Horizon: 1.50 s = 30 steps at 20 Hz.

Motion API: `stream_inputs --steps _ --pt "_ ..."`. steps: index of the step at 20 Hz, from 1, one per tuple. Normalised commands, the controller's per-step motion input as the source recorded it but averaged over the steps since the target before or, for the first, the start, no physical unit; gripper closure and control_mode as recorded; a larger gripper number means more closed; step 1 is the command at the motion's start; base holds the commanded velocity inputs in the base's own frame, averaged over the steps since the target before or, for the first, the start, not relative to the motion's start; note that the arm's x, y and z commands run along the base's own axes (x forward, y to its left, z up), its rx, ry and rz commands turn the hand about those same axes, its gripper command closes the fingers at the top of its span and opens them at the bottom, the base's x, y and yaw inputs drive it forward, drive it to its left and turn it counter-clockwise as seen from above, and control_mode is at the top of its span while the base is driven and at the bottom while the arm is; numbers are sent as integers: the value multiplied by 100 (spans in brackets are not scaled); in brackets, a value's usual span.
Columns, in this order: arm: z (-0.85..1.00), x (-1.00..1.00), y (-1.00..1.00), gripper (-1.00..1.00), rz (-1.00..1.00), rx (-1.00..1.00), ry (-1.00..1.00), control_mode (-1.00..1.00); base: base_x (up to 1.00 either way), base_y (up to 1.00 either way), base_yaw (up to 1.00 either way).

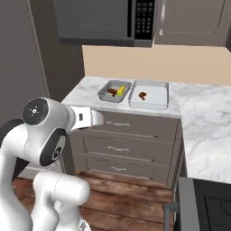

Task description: Place one corn and one chicken drumstick in each tupperware on the nearby counter, to pack two identical lunches.

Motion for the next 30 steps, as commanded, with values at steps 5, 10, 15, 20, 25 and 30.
stream_inputs --steps 5,10,15,20,25,30 --pt "0 0 0 -100 0 0 0 100 -96 0 38" --pt "0 0 0 -100 0 0 0 100 -82 0 51" --pt "0 0 0 -100 0 0 0 100 -85 0 51" --pt "0 0 0 -100 0 0 0 100 -93 1 48" --pt "0 0 0 -100 0 0 0 100 -79 23 44" --pt "0 0 0 -100 0 0 0 100 -64 54 43"
